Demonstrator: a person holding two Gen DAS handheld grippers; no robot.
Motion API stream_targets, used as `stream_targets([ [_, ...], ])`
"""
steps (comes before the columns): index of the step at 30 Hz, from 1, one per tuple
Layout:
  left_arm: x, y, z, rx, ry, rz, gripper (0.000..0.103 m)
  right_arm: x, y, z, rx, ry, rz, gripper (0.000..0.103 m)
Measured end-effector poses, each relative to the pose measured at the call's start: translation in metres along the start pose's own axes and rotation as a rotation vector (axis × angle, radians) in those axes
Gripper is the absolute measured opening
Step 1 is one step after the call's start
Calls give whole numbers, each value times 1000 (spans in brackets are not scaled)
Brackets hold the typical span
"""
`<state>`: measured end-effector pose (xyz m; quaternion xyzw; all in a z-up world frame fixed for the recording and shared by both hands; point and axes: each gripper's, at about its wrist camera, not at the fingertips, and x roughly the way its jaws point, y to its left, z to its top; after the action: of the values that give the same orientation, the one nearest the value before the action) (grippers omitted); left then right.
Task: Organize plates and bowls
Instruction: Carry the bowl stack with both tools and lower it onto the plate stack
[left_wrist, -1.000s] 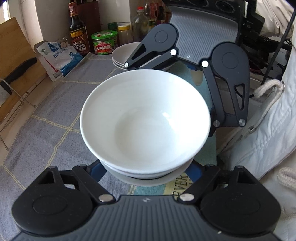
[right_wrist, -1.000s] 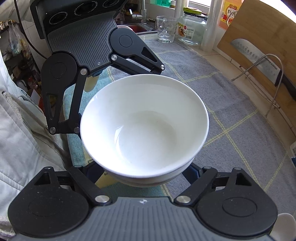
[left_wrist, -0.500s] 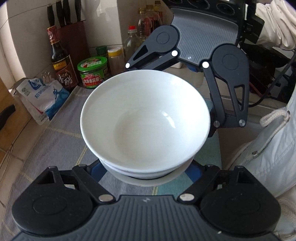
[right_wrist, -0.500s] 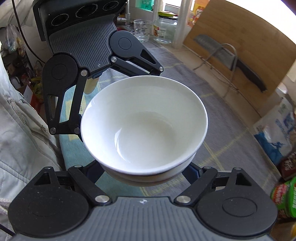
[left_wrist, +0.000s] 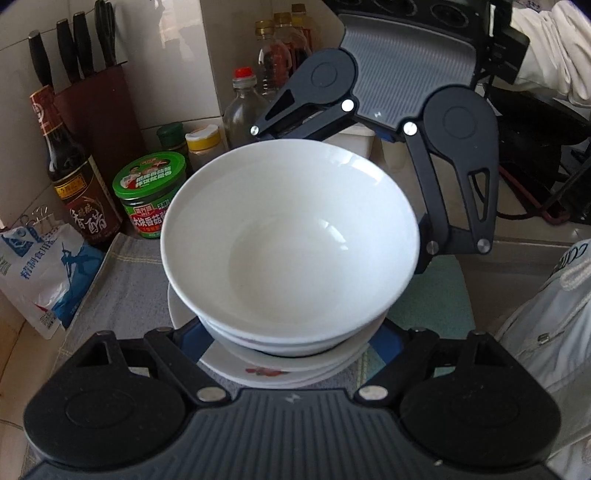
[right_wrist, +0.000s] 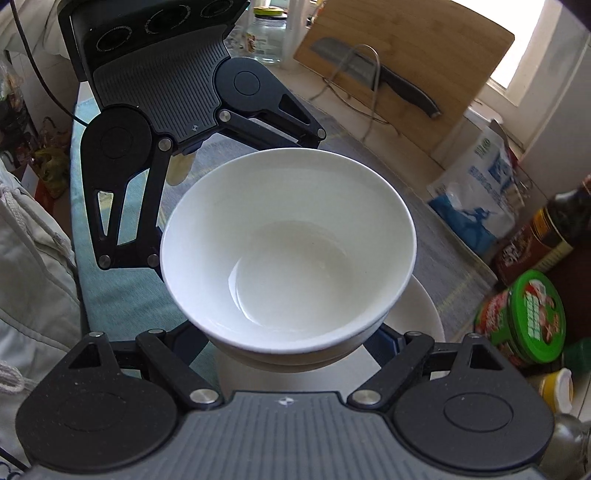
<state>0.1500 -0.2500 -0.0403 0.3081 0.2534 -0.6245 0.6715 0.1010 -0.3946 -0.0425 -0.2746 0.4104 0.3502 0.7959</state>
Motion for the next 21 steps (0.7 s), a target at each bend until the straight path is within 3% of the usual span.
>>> stream_targets([
  [7, 25, 8, 9, -1, 2, -7, 87, 3, -22, -19, 39, 19, 8, 91],
  [21, 40, 18, 7, -57, 9, -8, 87, 18, -41, -22, 78, 33, 31, 91],
])
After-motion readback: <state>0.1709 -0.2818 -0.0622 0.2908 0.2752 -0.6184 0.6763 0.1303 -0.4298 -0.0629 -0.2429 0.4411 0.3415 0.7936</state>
